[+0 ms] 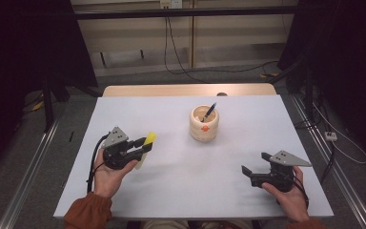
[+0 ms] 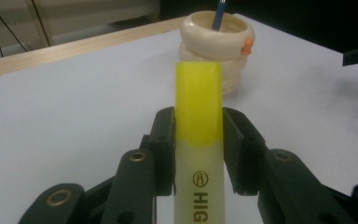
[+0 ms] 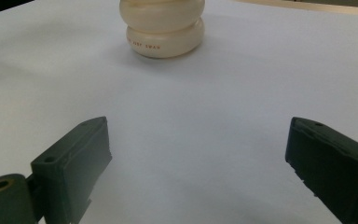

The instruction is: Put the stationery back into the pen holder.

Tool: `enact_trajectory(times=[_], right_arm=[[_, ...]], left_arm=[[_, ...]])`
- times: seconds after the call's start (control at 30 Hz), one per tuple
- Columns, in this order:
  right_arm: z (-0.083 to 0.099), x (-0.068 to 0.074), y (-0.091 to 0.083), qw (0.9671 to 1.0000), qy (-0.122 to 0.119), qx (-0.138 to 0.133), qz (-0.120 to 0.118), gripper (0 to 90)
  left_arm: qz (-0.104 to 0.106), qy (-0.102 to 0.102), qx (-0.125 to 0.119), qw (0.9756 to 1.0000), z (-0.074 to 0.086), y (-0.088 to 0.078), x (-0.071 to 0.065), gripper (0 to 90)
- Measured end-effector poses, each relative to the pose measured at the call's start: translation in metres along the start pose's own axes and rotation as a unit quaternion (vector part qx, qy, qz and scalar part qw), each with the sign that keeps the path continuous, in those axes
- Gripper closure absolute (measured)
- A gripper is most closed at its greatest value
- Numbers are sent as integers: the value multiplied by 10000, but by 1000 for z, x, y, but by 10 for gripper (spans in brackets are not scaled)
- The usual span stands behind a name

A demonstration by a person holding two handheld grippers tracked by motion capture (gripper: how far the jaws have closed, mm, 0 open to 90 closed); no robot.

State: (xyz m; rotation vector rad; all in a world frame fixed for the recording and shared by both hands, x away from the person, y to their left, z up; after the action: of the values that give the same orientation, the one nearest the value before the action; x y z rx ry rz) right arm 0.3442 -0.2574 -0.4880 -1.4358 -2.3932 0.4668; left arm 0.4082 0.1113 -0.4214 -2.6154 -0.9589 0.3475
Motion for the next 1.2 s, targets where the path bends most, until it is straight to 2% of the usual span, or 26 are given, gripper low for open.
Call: enact_trajectory(times=[0.23,0.4,0.7,0.87,1.2], right_arm=[[0,1,1,10000,-24,7,-22,61],[0,1,0,10000,-14,7,-21,61],[0,3,1,9999,-6,-1,-107,47],[0,4,1,9999,-44,-13,-121,46],[0,5,1,9999,-36,8,-146,45]], left_arm=[[68,72,-166,9998,-10,7,-9,672],[179,29,-385,9991,-21,9,-11,672],[216,58,-612,9979,-41,16,-17,672],[315,29,-721,9969,-52,21,-21,671],[359,133,-814,9959,-66,33,-27,672]])
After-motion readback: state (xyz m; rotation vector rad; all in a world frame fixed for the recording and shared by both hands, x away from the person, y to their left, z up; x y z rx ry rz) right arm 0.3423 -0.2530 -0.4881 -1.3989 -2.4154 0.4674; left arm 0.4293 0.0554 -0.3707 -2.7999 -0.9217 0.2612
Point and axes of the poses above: each handheld gripper's, and its own axes: y roughly forward along the jaws, z roughly out of its underside, x roughly to its left, the point moved 8 cm from there along y, roughly forward along the jaws, and after that the axes turned 3 degrees about -x, right-handed, at the moved point
